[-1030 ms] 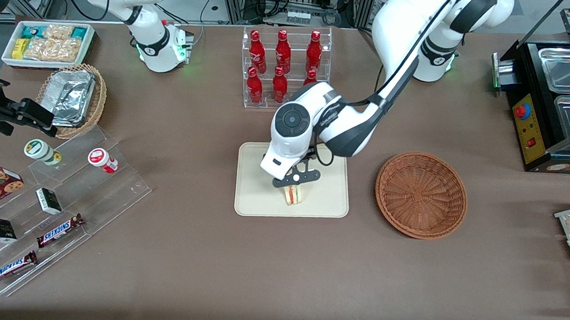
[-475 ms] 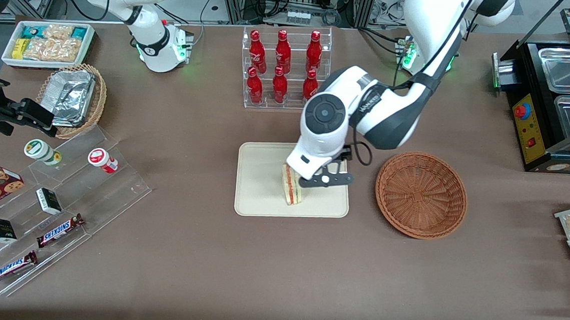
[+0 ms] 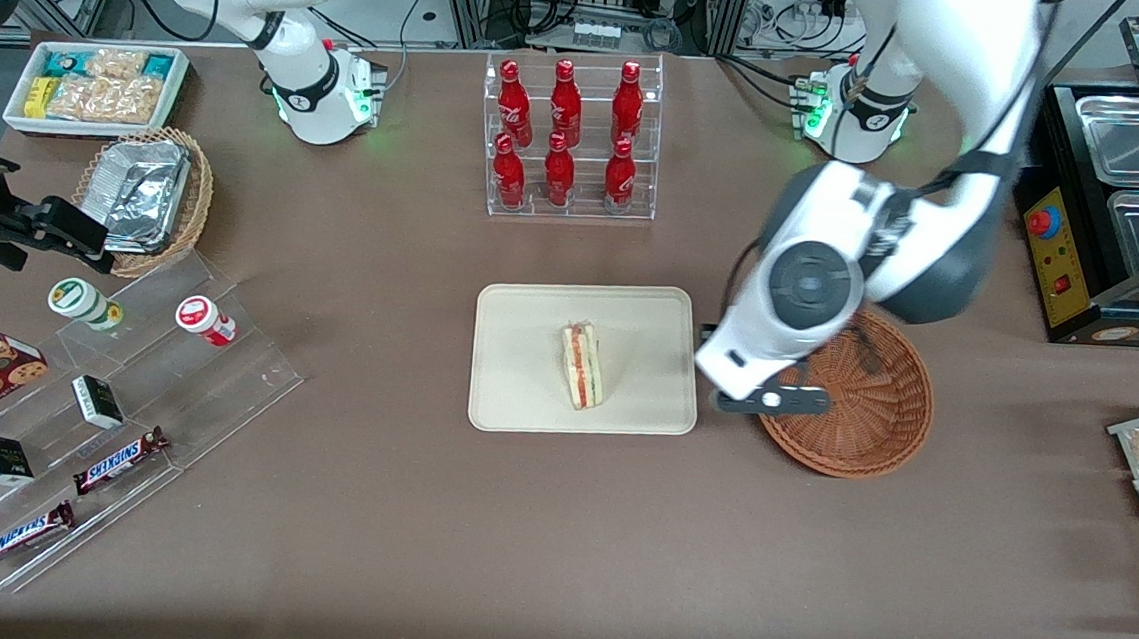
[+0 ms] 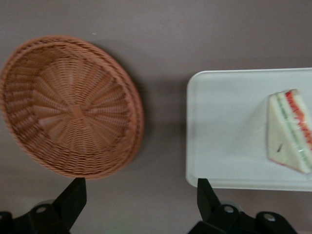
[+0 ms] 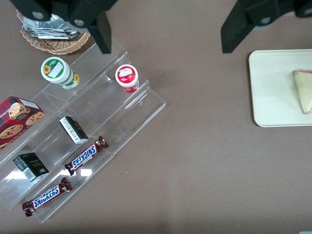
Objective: Place sandwich from basket to tray
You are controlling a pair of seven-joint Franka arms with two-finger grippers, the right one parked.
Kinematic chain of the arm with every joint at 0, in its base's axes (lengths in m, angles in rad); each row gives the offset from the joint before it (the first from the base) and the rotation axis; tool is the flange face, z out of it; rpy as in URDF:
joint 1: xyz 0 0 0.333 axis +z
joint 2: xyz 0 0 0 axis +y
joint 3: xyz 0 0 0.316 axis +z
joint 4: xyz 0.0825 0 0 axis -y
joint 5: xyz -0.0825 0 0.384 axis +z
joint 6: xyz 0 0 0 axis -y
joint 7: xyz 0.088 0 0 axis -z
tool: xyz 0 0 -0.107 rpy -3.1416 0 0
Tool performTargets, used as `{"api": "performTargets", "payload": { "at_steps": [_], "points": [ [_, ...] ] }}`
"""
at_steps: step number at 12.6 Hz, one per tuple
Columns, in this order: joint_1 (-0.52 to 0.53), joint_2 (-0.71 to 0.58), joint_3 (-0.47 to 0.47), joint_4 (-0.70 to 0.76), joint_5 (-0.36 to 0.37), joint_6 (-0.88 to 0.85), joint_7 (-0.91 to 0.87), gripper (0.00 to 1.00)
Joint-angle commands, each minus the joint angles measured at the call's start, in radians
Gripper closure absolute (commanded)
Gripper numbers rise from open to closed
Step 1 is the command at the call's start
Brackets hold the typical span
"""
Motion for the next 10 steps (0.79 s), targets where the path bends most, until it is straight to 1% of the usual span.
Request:
{"api": "performTargets", "payload": {
  "at_steps": [1,3,6,7,10],
  "points": [
    [0.089,-0.127,-0.007,-0.124,-0.005,-0.014,0.149,0.0],
    [0.137,-0.157,-0.002,-0.133,-0.002,-0.054,0.233,0.0],
    [0.198,-0.218,0.001,-0.131,0.004,-0.111,0.298,0.0],
    [0.241,-0.249,-0.004,-0.131,0.004,-0.134,0.333,0.0],
    [0.365,-0.322,-0.065,-0.122,0.001,-0.198,0.407,0.0]
  ]
}}
